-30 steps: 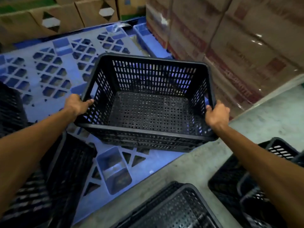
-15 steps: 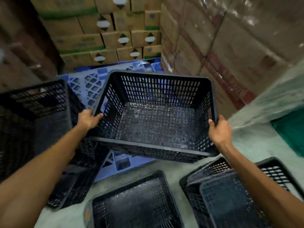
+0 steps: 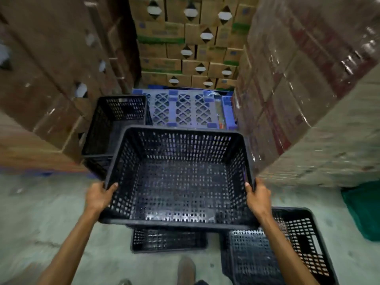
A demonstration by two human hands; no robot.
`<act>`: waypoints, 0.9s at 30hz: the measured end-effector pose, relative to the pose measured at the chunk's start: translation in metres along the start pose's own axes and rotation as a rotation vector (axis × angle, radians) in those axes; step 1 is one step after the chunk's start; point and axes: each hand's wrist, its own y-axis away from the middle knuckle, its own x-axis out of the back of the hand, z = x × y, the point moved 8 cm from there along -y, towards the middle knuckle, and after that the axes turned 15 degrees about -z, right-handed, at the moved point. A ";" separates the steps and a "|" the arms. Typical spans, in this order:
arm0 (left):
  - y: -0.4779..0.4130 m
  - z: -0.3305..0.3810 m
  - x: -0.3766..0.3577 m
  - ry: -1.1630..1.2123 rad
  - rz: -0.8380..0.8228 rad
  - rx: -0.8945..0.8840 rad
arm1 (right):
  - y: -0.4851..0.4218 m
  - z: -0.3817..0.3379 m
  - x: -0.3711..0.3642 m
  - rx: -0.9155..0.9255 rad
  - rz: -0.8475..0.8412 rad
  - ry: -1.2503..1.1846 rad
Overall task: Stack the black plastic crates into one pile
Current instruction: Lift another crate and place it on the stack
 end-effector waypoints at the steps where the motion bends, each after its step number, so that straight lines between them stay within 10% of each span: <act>1: 0.010 -0.024 -0.004 0.004 -0.016 0.033 | 0.007 0.005 -0.010 -0.002 -0.029 0.013; 15: -0.007 -0.227 -0.122 0.002 -0.133 0.203 | 0.024 0.102 -0.192 -0.102 -0.247 0.168; 27: -0.123 -0.312 -0.221 -0.009 -0.047 0.118 | -0.048 0.190 -0.319 -0.039 -0.071 0.240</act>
